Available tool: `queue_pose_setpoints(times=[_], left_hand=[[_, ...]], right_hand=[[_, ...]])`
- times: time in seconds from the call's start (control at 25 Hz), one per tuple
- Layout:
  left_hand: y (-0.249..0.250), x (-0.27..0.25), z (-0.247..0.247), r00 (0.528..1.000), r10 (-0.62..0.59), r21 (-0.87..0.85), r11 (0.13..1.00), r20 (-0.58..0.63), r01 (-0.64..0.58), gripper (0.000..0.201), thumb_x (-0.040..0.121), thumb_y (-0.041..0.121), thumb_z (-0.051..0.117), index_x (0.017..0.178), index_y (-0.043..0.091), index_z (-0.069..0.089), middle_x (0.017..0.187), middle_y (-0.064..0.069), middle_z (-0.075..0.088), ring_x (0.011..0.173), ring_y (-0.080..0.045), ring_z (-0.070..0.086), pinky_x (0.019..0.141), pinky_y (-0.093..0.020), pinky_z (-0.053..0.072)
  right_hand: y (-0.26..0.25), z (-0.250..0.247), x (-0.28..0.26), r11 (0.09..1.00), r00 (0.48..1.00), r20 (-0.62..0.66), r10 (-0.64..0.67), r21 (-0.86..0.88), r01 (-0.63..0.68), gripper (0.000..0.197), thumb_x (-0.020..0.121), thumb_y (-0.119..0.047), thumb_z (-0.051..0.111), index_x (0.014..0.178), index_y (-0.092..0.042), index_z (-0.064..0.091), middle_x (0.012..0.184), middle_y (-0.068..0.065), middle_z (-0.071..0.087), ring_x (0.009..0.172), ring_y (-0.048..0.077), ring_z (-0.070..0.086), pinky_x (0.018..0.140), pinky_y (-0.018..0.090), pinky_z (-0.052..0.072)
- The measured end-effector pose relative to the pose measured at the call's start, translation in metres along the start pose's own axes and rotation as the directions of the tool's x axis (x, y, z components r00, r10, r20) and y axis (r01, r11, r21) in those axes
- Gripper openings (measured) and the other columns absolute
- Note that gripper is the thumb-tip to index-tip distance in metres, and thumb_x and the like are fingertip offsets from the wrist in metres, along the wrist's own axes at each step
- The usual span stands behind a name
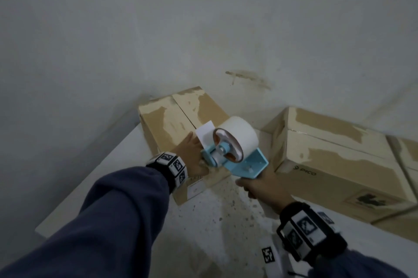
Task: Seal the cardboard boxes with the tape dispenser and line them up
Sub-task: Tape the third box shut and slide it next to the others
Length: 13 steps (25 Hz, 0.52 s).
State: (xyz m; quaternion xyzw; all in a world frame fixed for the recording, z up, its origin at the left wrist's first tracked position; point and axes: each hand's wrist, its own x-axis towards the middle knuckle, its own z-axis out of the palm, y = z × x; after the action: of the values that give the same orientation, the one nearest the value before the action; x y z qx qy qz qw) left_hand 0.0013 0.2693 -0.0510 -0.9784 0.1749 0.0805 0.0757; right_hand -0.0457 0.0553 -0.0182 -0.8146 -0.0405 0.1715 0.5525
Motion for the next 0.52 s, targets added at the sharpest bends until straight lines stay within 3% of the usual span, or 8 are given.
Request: queue_pose_setpoints(times=[0.08,0.16,0.24,0.36,0.44,0.52], left_hand=[[-0.003,0.003,0.002,1.0,0.002,-0.013,1.0,-0.024,-0.002,0.066,0.065,0.051,0.033,0.126,0.029,0.049,0.141,0.0,0.046,0.137,-0.028,0.031,0.113,-0.047,0.02],[-0.003,0.004,0.004,0.999,0.02,-0.001,1.0,-0.047,-0.02,0.061,0.073,0.052,0.042,0.128,0.028,0.049,0.145,-0.001,0.041,0.14,-0.028,0.026,0.115,-0.047,0.017],[-0.003,0.002,0.008,0.999,0.013,-0.017,1.0,-0.042,-0.014,0.067,0.081,0.056,0.046,0.14,0.027,0.038,0.155,-0.003,0.026,0.145,-0.026,0.014,0.118,-0.047,0.011],[-0.003,-0.002,0.002,0.999,0.029,-0.072,0.997,0.029,-0.027,0.088,0.077,0.072,0.028,0.151,0.029,0.004,0.16,0.001,-0.009,0.148,-0.022,-0.006,0.119,-0.045,0.003],[-0.003,-0.004,-0.001,0.997,0.038,-0.105,0.994,0.069,-0.031,0.103,0.059,0.078,0.007,0.15,0.03,-0.006,0.159,0.001,-0.014,0.148,-0.021,-0.009,0.119,-0.044,0.001],[-0.002,-0.006,-0.006,0.994,0.04,-0.127,0.992,0.104,-0.026,0.105,0.056,0.076,0.005,0.149,0.03,-0.009,0.159,0.001,-0.014,0.148,-0.021,-0.01,0.119,-0.045,0.001]], right_hand=[[0.0,0.003,-0.001,0.999,0.999,-0.021,-0.025,0.032,0.026,0.021,0.073,-0.007,0.075,0.082,-0.021,0.063,0.069,-0.008,0.063,0.054,0.002,0.055,0.05,0.021,0.041],[0.0,0.001,-0.008,0.998,0.998,-0.049,-0.047,0.029,0.048,0.021,0.072,-0.008,0.075,0.081,-0.022,0.063,0.071,-0.008,0.064,0.055,0.0,0.056,0.05,0.019,0.042],[0.008,-0.008,-0.022,0.999,0.997,-0.069,-0.033,0.005,0.033,0.021,0.072,-0.003,0.072,0.082,-0.018,0.063,0.072,-0.007,0.064,0.053,-0.003,0.056,0.048,0.016,0.043],[0.03,-0.022,-0.047,0.998,0.993,-0.097,0.061,0.037,-0.058,0.021,0.071,-0.002,0.072,0.087,-0.012,0.063,0.069,-0.004,0.063,0.046,-0.004,0.053,0.045,0.015,0.04],[0.044,-0.023,-0.053,0.992,0.986,-0.122,0.111,0.071,-0.103,0.02,0.07,0.0,0.072,0.085,-0.011,0.064,0.066,-0.002,0.062,0.044,-0.002,0.051,0.046,0.018,0.04],[0.051,-0.02,-0.051,0.985,0.981,-0.131,0.144,0.111,-0.13,0.02,0.068,0.0,0.072,0.082,-0.01,0.064,0.065,0.0,0.062,0.045,0.004,0.051,0.048,0.024,0.041]])
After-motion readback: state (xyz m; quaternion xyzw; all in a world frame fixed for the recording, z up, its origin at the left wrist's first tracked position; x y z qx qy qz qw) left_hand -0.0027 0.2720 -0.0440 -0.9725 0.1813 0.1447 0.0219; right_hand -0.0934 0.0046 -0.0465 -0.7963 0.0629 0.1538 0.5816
